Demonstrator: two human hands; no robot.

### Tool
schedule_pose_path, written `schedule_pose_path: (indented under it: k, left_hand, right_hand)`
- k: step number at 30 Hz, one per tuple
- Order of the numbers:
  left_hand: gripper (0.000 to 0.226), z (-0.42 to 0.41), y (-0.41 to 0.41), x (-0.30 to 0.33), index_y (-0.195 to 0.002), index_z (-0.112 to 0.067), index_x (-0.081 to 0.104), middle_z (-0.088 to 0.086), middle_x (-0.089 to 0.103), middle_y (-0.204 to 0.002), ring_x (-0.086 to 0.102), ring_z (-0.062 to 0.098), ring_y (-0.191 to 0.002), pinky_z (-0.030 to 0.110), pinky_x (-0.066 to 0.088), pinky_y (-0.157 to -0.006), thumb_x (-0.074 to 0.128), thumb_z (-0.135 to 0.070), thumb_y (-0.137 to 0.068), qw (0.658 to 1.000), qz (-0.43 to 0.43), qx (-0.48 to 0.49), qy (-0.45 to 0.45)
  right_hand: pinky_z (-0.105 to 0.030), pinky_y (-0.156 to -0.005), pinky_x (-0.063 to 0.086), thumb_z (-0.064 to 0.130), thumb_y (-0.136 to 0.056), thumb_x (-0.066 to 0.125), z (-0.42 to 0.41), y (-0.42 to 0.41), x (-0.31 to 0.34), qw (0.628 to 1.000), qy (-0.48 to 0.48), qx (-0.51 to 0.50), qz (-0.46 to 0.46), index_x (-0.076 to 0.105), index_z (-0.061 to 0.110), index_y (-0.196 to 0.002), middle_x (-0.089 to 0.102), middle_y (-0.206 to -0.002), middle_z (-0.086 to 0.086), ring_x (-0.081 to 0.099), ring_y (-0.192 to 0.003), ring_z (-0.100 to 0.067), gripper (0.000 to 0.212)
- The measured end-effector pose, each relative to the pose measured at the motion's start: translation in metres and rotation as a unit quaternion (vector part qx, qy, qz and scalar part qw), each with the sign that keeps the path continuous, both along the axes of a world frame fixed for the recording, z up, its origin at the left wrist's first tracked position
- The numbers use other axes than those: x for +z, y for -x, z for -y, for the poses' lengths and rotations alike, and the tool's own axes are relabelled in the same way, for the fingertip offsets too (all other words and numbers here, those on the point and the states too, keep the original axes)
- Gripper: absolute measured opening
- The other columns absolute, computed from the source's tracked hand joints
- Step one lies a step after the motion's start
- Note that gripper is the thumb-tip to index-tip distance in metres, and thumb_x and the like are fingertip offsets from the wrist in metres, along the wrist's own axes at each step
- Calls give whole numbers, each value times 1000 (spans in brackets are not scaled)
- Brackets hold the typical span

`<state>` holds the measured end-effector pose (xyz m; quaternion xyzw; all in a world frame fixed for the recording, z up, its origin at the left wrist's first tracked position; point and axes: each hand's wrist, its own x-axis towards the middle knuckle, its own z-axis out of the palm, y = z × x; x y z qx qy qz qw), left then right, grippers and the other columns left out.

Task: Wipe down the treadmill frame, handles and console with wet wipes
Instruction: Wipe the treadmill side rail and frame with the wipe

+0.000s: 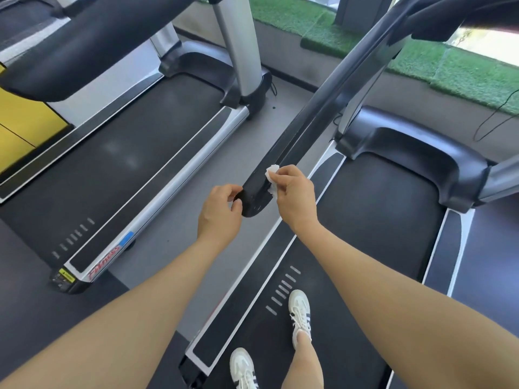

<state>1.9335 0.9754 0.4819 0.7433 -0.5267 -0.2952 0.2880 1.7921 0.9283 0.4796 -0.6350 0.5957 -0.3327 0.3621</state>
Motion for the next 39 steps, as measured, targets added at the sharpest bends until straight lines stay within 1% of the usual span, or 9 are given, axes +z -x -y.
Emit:
schedule_pose_path:
  k: [4, 8, 13, 16, 19, 27, 29, 33, 39]
  left_hand:
    - [30, -15, -6, -1, -118, -13, 60, 4, 55, -120, 55, 11, -97, 19, 40, -86, 47, -4, -92, 999, -33, 1, -3]
    - [31, -27, -9, -2, -120, -12, 59, 2, 58, -120, 55, 10, -100, 14, 36, -84, 45, -2, -93, 999, -50, -6, -9]
    - [33, -30, -8, 3, -120, -13, 59, 1, 59, -120, 53, 6, -99, 6, 32, -79, 43, -2, -94, 999, -39, -4, -10]
    - [33, -26, -6, 9, -119, -14, 59, 1, 60, -121, 52, 5, -100, 11, 34, -82, 42, -2, -94, 999, -44, 14, -7]
    - [34, -14, -4, 15, -120, -14, 59, 1, 60, -121, 53, 5, -100, 13, 35, -84, 43, -1, -93, 998, -49, 32, 2]
    - [32, 27, 18, 31, -119, -19, 59, -4, 58, -119, 53, 8, -100, 20, 36, -86, 44, -8, -93, 996, -54, 73, -3]
    - [31, 39, 23, 32, -118, -19, 59, -4, 57, -118, 53, 7, -100, 20, 36, -86, 43, -8, -93, 997, -39, 72, -4]
    - [31, 55, 25, 28, -117, -20, 59, -5, 57, -117, 53, 6, -100, 19, 36, -87, 44, -9, -93, 996, -36, 83, -10]
    - [30, 49, 18, 15, -116, -17, 61, -5, 55, -113, 54, 10, -105, 22, 39, -93, 45, -6, -93, 994, -38, 104, -27]
  right_hand:
    - [-9, -57, 34, 15, -97, 51, -31, -16, -4, 996, -45, -16, 73, 61, -5, -96, 56, -92, -20, 40, -66, -7, 22]
    - [-12, -65, 37, 10, -98, 49, -53, -26, -12, 999, -3, -3, 34, 65, 0, -99, 58, -92, -6, 48, -76, -12, 18]
    - [-13, -56, 34, 16, -98, 50, -61, -25, -10, 999, -15, 31, 6, 63, 3, -100, 55, -85, -5, 45, -69, -13, 19]
    - [-18, -62, 38, 14, -98, 48, -64, -21, -5, 995, 8, 86, -56, 66, 7, -113, 56, -97, -5, 48, -75, -14, 24]
    - [-27, -69, 44, 10, -98, 44, -46, -9, 13, 995, 31, 54, -76, 65, 15, -120, 54, -101, 0, 50, -83, -16, 31]
    - [-2, -60, 37, 10, -98, 45, 56, 31, 46, 994, 63, 11, -87, 67, 16, -118, 55, -100, 8, 53, -81, -11, 30]
    - [-7, -64, 37, 9, -99, 44, 80, 36, 50, 990, 80, 20, -110, 67, 17, -119, 59, -103, 5, 57, -88, -16, 31]
    - [-30, -73, 43, -2, -95, 38, 118, 43, 53, 979, 103, 44, -173, 65, 14, -121, 61, -105, -6, 56, -97, -26, 40]
    - [-33, -77, 45, -7, -90, 39, 103, 30, 42, 961, 83, 115, -236, 69, 13, -114, 65, -108, -8, 52, -101, -28, 43]
